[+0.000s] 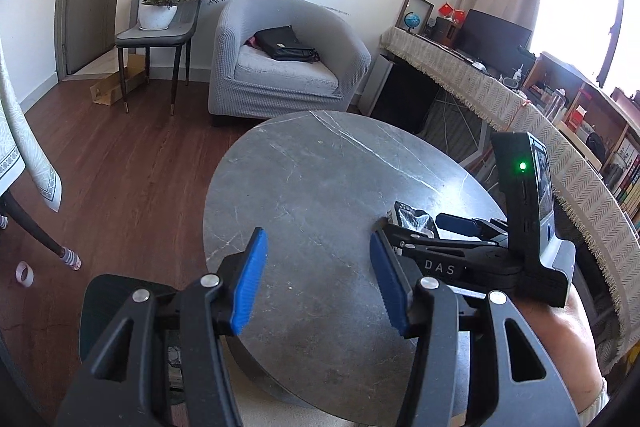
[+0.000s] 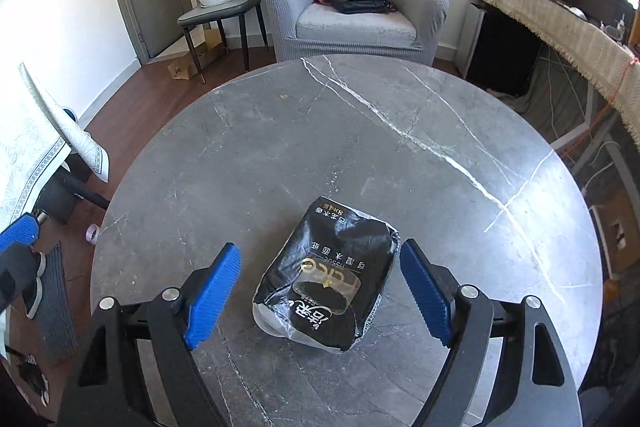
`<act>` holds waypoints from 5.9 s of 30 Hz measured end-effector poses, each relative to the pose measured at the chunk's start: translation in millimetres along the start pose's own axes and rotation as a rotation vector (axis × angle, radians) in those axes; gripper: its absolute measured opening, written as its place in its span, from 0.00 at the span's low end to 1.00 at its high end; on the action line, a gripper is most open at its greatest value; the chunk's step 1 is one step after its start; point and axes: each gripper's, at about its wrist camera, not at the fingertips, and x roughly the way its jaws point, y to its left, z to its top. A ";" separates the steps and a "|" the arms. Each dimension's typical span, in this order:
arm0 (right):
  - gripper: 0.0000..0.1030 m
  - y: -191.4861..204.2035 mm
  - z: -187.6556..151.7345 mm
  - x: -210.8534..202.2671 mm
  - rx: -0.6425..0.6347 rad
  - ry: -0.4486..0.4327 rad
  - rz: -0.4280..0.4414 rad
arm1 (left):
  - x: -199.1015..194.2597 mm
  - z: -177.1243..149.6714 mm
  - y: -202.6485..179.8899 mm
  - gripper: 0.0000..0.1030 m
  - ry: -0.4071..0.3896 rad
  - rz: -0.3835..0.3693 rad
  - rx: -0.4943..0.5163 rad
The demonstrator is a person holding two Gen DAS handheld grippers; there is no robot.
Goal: Collect trash
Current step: 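Grasp the black tissue package with the right tool while the left tool grasps the white bottle cap, then carry the black package and white cap over the green bin, then open both tools to drop the package and cap into the bin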
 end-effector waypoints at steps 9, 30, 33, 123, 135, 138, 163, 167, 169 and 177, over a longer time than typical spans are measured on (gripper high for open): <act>0.59 -7.7 5.5 14.2 -0.023 0.035 0.025 | 38.5 -5.3 -19.8 0.56 0.081 0.007 0.073; 0.51 -71.2 21.9 -4.2 0.083 -0.029 0.126 | 95.2 -16.3 -78.0 0.54 0.182 -0.080 0.203; 0.51 -77.6 20.1 -6.9 0.091 -0.031 0.126 | 101.4 -18.7 -85.5 0.52 0.192 -0.067 0.223; 0.52 262.5 16.7 41.7 -0.312 0.094 0.391 | 51.7 -125.1 241.2 0.32 0.531 0.297 -0.128; 0.51 305.1 -8.8 84.0 -0.396 0.199 0.341 | 38.9 -136.4 277.2 0.43 0.538 0.327 -0.197; 0.51 313.3 -18.1 100.1 -0.415 0.233 0.321 | 27.3 -129.5 277.9 0.43 0.507 0.338 -0.202; 0.67 352.2 -120.3 228.7 -0.516 0.580 0.247 | -77.6 -43.7 254.6 0.20 0.122 0.271 -0.214; 0.68 350.0 -127.5 233.6 -0.548 0.593 0.205 | -88.1 -35.9 247.6 0.20 0.086 0.267 -0.211; 0.68 348.6 -130.5 234.2 -0.555 0.601 0.196 | -93.3 -32.7 246.6 0.20 0.069 0.265 -0.211; 0.58 347.2 -135.8 213.7 -0.609 0.570 0.216 | -120.5 -15.5 230.8 0.21 -0.022 0.275 -0.184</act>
